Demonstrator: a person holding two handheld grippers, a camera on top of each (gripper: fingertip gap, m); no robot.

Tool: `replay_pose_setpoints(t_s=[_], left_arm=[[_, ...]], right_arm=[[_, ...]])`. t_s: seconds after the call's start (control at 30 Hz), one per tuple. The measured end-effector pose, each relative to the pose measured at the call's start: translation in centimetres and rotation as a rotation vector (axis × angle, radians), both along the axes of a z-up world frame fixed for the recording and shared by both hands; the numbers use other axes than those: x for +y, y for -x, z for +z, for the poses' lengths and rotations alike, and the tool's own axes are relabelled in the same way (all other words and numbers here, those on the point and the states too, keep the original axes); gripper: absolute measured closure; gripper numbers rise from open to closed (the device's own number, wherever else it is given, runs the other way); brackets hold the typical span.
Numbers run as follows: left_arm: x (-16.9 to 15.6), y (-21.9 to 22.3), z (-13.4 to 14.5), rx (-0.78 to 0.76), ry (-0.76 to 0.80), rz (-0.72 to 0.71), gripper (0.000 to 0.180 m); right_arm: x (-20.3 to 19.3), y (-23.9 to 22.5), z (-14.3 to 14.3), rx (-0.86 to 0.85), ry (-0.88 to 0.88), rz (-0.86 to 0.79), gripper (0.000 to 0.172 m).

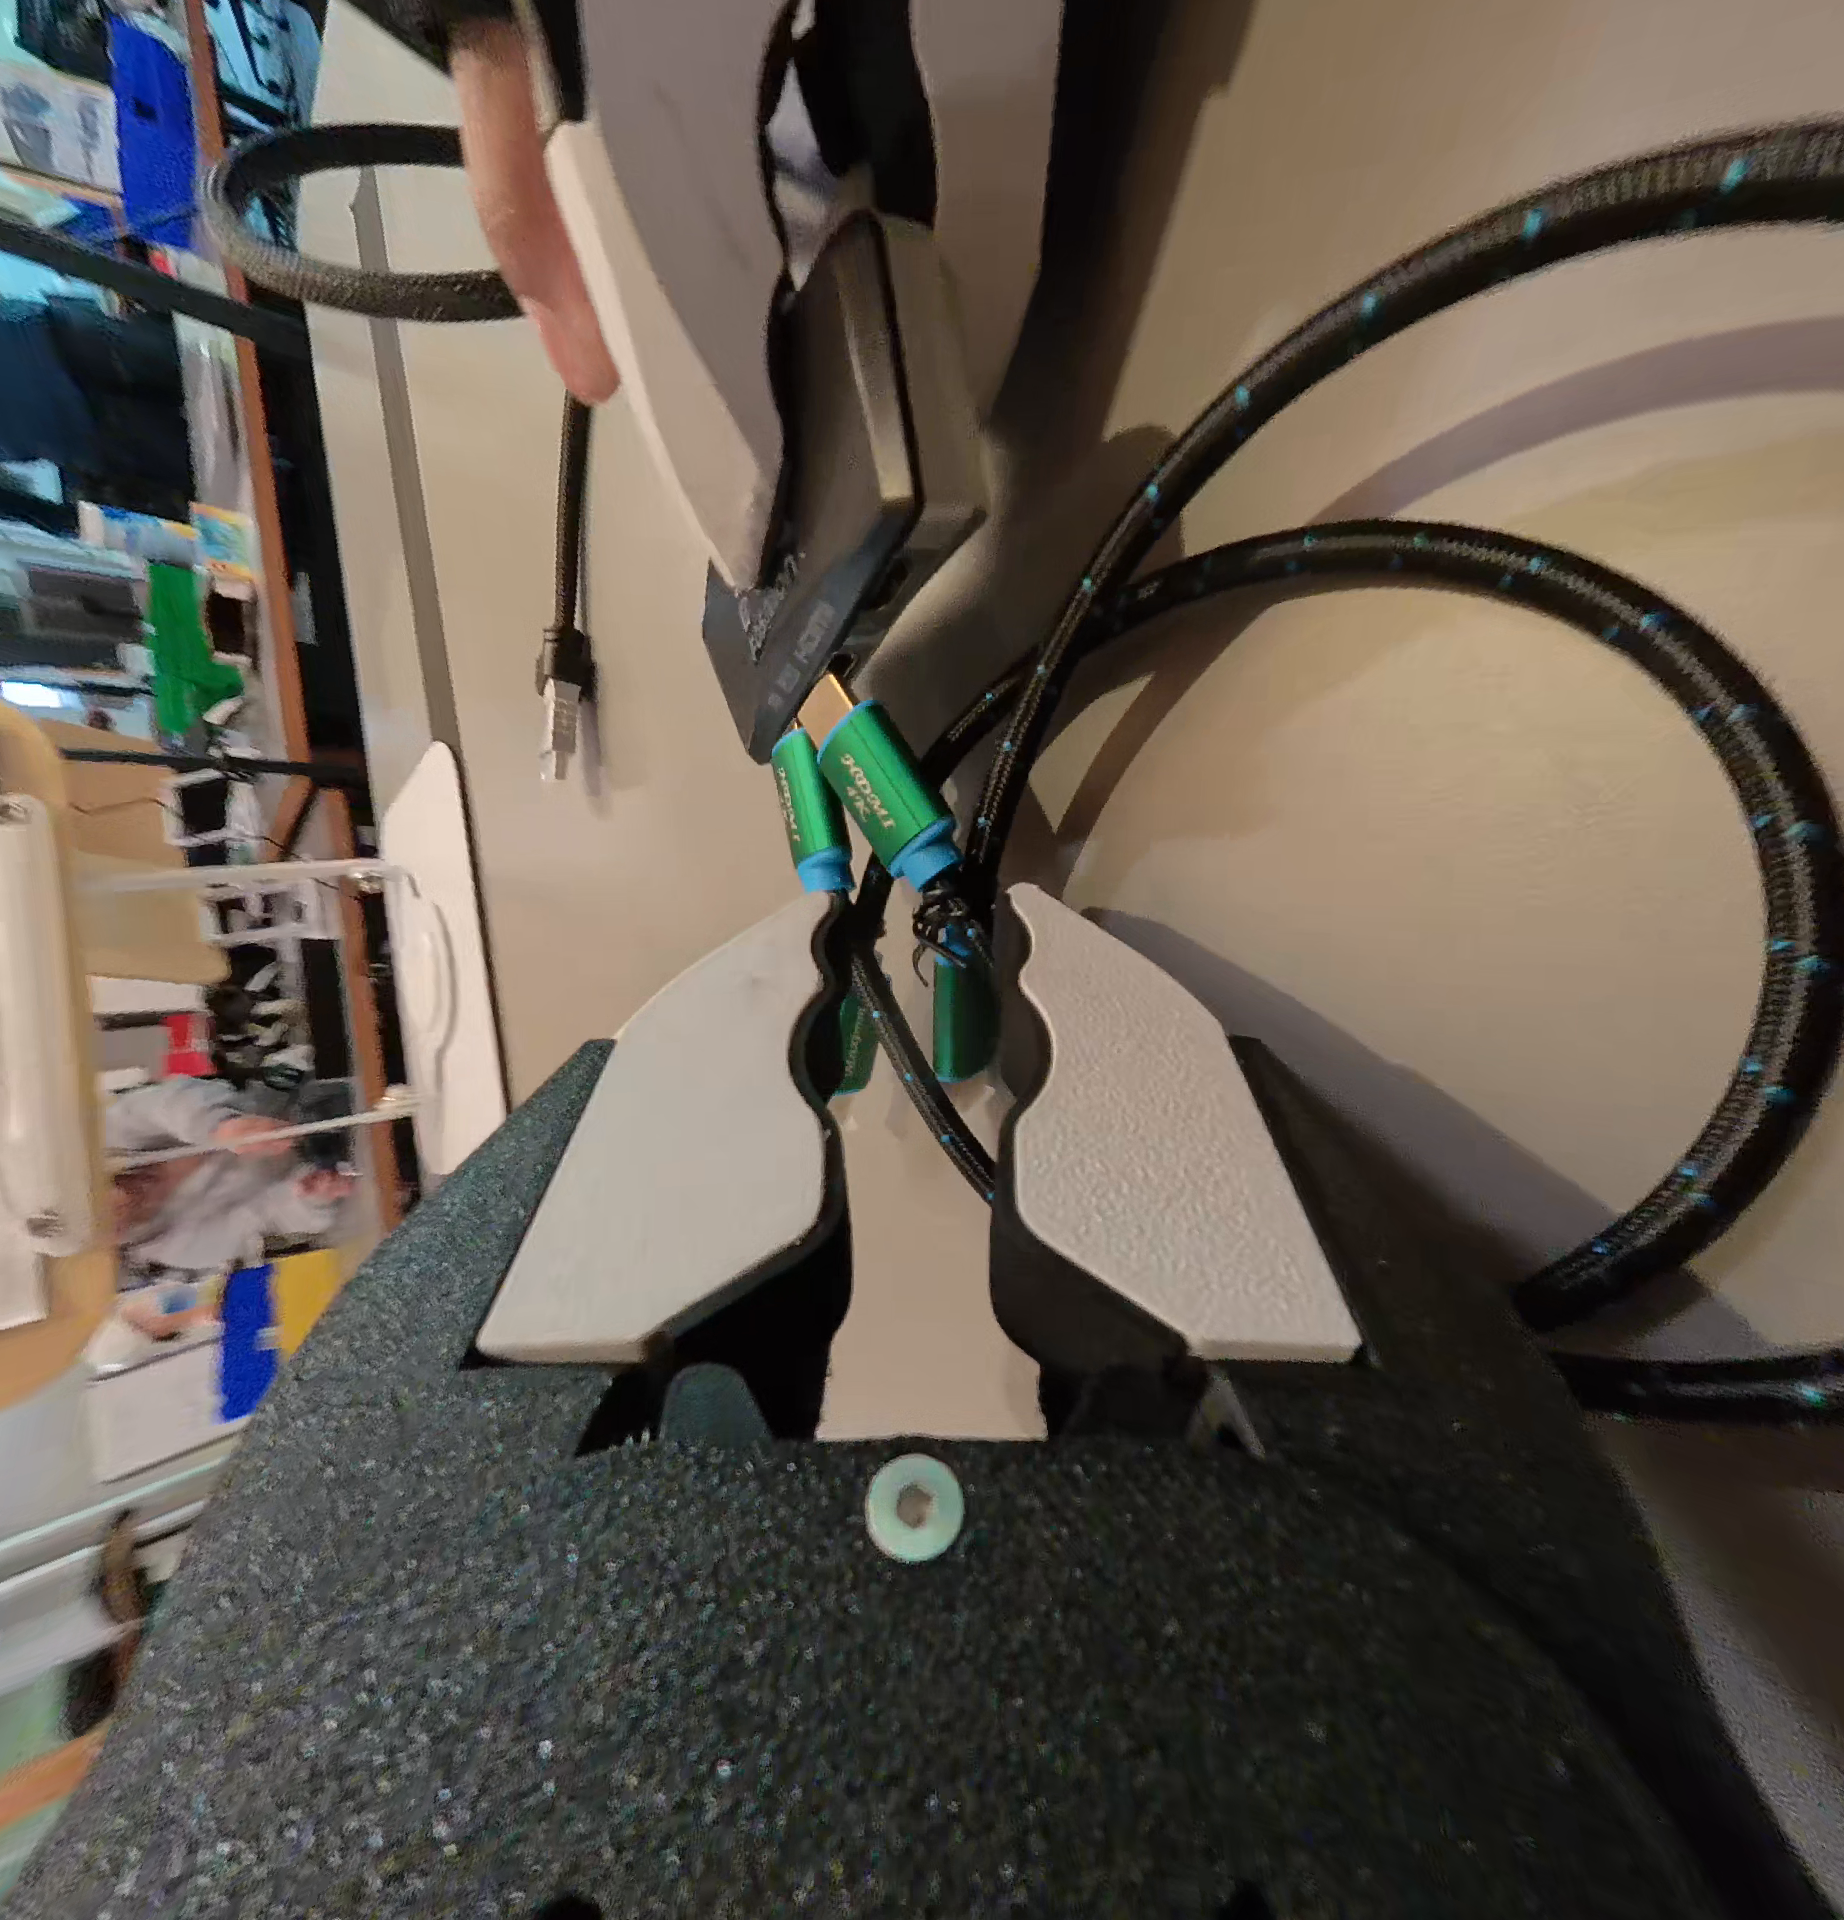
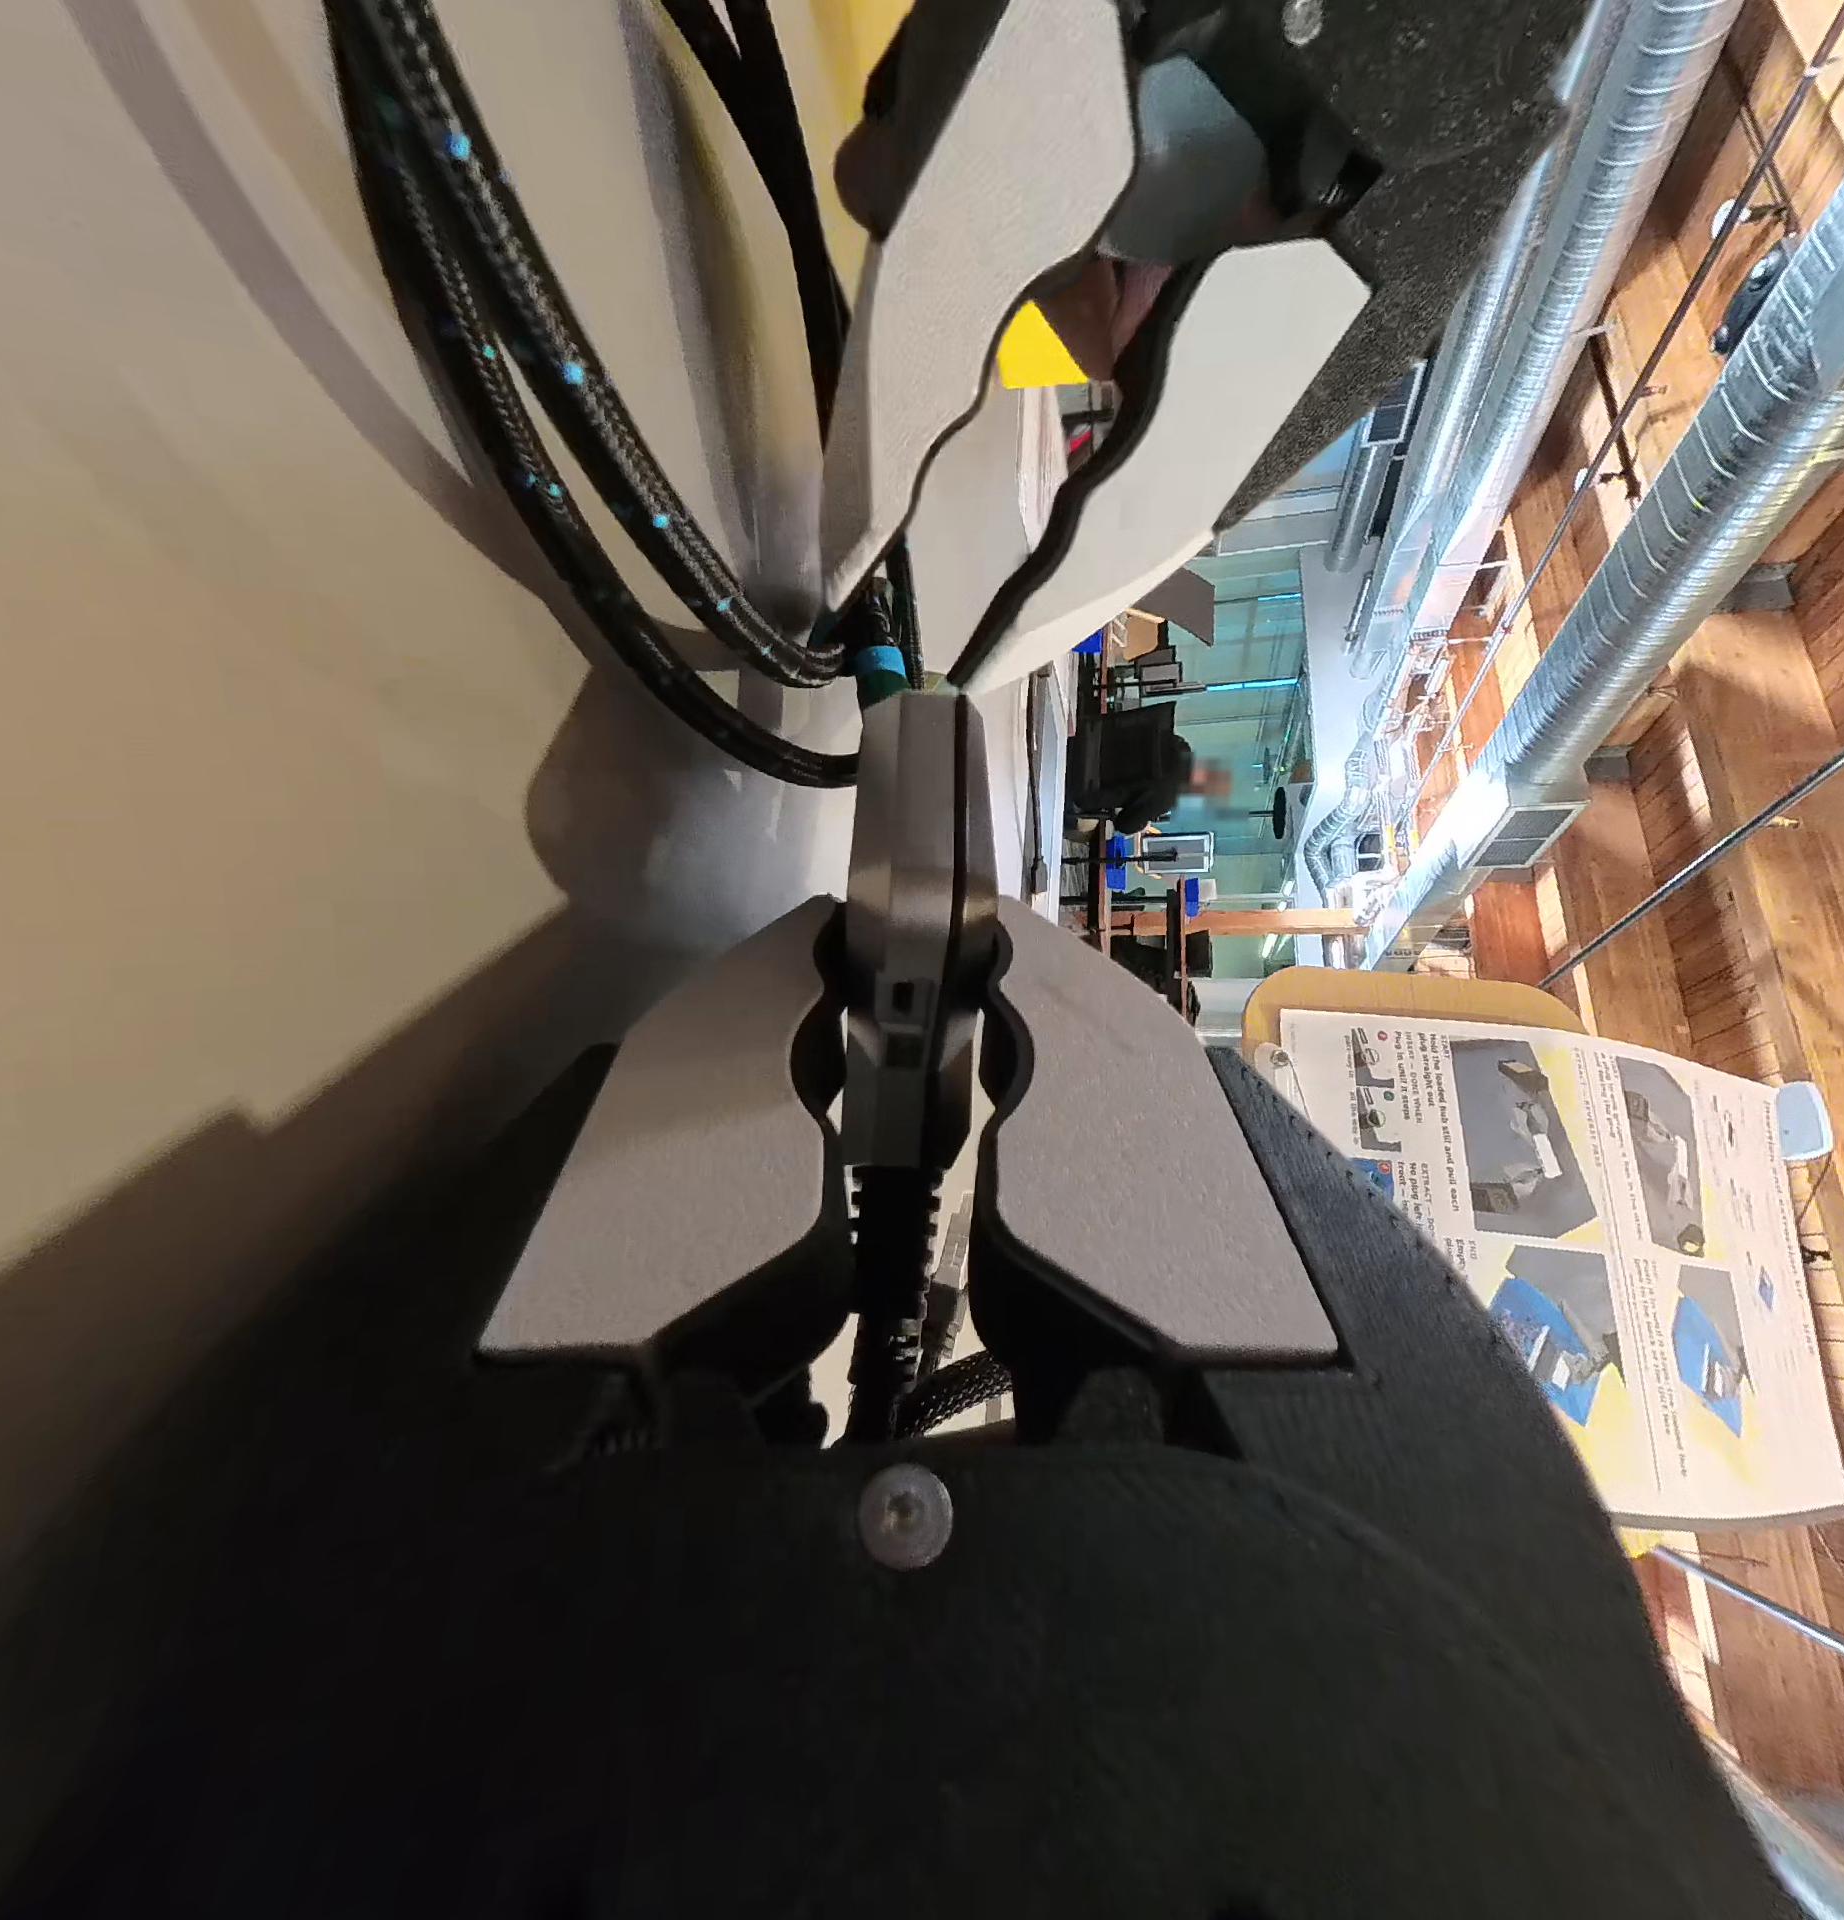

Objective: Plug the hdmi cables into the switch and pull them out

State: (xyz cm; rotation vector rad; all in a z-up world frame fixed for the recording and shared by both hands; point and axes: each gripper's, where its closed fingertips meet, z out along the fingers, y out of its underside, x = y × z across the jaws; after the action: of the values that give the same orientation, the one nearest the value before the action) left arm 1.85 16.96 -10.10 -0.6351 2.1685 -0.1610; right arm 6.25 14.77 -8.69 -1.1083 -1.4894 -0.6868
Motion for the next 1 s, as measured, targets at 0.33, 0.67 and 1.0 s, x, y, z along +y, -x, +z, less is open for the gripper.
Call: replay_pose_setpoints(t_s=[0.33, 0.67, 1.0], left_arm=[[-0.1, -0.8, -0.1, -0.007, -0.021, 0.068, 0.139], [0.8, -1.6, -0.5, -0.001, -0.261, 0.155, 0.142], [1.8, -2.5, -1.1, -0.012, -0.456, 0.215, 0.157]], right_arm=[[0.2, -0.1, 0.1, 0.014, -0.001, -0.018, 0.151], [0.3, -0.2, 0.5, 0.029, -0.012, -0.028, 0.15], [0.6, -0.8, 0.7, 0.029, -0.019, -0.054, 0.151]])
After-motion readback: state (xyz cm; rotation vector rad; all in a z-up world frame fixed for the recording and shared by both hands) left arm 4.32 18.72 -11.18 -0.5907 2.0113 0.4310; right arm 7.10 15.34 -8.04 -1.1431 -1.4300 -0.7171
